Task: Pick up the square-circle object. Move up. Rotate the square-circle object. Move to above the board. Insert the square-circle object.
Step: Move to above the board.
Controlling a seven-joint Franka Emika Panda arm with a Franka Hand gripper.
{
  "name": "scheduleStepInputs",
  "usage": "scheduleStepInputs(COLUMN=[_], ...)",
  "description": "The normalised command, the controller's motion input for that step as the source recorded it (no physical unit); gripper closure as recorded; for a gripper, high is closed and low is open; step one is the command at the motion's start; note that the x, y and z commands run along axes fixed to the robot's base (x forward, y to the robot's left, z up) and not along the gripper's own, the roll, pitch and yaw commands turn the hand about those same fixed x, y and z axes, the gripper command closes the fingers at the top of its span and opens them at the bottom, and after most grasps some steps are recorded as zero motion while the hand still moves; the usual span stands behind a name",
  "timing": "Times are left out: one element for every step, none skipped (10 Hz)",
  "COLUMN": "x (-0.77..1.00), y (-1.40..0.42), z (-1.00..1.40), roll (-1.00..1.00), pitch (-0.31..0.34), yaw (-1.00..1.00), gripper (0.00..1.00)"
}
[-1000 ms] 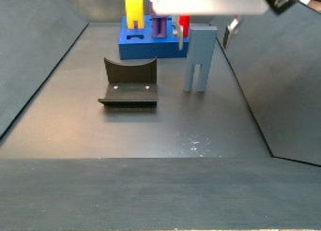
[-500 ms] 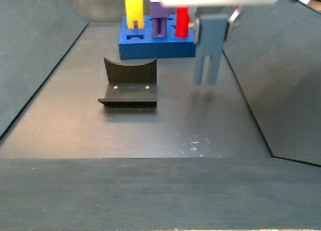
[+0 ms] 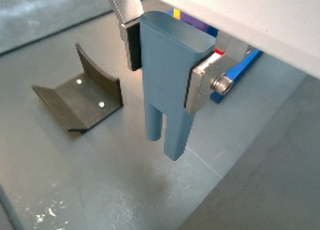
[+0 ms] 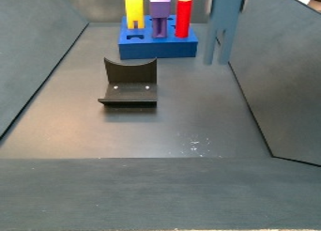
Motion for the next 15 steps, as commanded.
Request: scheduleStepInputs(x=[-0.04, -0.01, 0.25, 0.26, 0.26, 0.27, 0.27, 0.28, 0.29, 0.29, 0.31, 0.33, 0.34, 0.35, 0.23], y=[0.03, 0.02, -1.0, -1.0, -1.0, -1.0, -1.0, -1.0, -1.0, -1.0, -1.0, -1.0, -1.0, -1.0, -0.52], z=[0.56, 0.33, 0.37, 0.34, 0.35, 0.35, 0.35, 0.35, 0.35, 0.35, 0.35, 0.35, 0.35, 0.35, 0.18], roll=[0.06, 0.05, 0.14, 0.14, 0.12, 0.04, 0.01, 0.0, -0.01, 0.01, 0.0, 0.0, 0.01, 0.01, 0.04], pitch=[0.058, 0.083, 0.111, 0.12, 0.127, 0.103, 0.092, 0.098, 0.106, 0.11, 0.12, 0.127, 0.127, 0.13, 0.13], yaw=[0.01, 0.0, -0.24, -0.19, -0.12, -0.06, -0.03, 0.0, 0.0, 0.01, 0.01, 0.01, 0.01, 0.01, 0.01], gripper=[1.0, 1.0, 1.0, 1.0, 1.0, 1.0, 1.0, 1.0, 1.0, 1.0, 1.0, 1.0, 1.0, 1.0, 1.0])
